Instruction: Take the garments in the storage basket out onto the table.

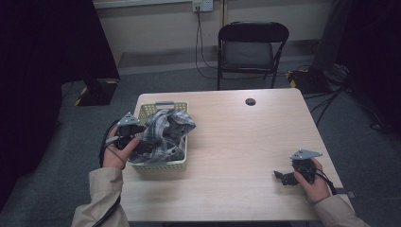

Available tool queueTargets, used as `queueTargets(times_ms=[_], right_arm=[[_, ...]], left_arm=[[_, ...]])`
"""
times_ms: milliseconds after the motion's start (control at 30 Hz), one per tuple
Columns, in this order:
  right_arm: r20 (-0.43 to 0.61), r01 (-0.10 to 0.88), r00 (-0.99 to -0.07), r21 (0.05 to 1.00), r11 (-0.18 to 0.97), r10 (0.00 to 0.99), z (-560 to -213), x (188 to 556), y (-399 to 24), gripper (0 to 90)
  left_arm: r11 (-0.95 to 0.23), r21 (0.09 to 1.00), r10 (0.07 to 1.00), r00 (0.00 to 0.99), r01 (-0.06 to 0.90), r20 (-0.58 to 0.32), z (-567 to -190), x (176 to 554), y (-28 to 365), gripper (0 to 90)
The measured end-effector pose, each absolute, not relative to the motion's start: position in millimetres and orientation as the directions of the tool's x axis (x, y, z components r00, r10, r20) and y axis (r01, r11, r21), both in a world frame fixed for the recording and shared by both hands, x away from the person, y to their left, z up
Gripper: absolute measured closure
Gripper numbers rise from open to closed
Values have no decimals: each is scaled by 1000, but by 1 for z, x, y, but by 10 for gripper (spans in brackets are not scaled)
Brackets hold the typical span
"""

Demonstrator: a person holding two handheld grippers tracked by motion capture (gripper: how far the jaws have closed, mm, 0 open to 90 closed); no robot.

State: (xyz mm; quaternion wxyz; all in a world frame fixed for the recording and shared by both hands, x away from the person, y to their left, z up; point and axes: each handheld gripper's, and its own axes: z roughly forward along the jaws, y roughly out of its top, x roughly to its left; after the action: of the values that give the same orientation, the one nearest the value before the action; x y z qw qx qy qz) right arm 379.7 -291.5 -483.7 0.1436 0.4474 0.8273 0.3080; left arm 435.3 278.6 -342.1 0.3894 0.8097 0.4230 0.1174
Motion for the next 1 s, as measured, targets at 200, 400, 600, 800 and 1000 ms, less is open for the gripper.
queueTargets(times_ms=[200,400,600,800,1000], right_arm=[[38,652,-558,638,410,829,-484,380,-291,0],[38,652,-558,638,410,829,-484,380,-291,0],[38,652,-558,638,410,829,-484,380,-291,0],[38,652,-558,638,410,829,-484,380,-291,0],[38,652,-558,638,410,829,-484,380,-291,0]], left_arm=[[-324,721,791,593,613,-149,-344,448,282,18],[-271,727,814,553,630,-176,-344,459,290,18],[-252,707,835,518,661,-186,-350,470,296,19],[-272,676,837,514,685,-185,-361,479,298,17],[-307,643,822,536,702,-192,-373,491,287,15]])
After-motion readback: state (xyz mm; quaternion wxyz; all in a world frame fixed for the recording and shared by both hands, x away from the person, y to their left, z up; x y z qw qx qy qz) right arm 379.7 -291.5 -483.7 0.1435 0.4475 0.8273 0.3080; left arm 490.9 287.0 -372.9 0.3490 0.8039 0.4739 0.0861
